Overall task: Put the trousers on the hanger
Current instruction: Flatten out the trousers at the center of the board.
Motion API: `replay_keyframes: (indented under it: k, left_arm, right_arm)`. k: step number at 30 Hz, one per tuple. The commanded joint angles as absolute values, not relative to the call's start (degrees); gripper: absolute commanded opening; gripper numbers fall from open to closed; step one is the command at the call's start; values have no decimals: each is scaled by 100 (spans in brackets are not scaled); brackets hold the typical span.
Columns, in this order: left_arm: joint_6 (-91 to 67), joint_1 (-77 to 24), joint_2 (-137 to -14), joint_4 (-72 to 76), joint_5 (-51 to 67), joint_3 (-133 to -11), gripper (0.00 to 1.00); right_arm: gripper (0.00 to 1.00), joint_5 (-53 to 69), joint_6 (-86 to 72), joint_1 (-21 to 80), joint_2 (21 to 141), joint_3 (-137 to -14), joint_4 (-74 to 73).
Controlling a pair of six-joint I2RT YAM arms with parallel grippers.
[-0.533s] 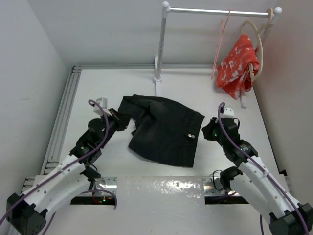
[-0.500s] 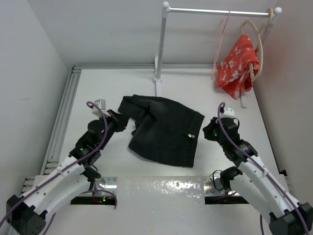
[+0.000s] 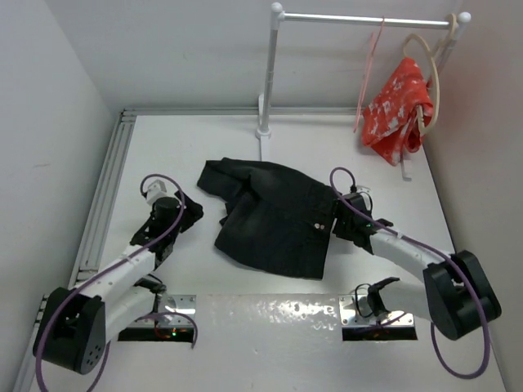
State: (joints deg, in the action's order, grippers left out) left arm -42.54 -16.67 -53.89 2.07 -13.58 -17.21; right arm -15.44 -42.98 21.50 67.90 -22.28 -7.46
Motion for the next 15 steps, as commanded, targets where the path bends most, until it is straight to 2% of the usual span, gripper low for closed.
replay_keyframes:
  k: [1, 12, 15]
  left_arm:
    - [-4421, -1503, -5729, 1606, -748, -1819, 67]
    - [-4878, -1151, -8005, 3206, -193, -2469, 66]
    - [-4922, -1134, -8603, 3182, -202, -2742, 64]
  right_arm:
    - [70, -1458, -4553, 2083, 7101, -2259, 289]
    - [64, -1573, -4702, 2048, 8226, -2522, 1265]
    - [55, -1661, -4764, 2048, 8218, -2400, 1432]
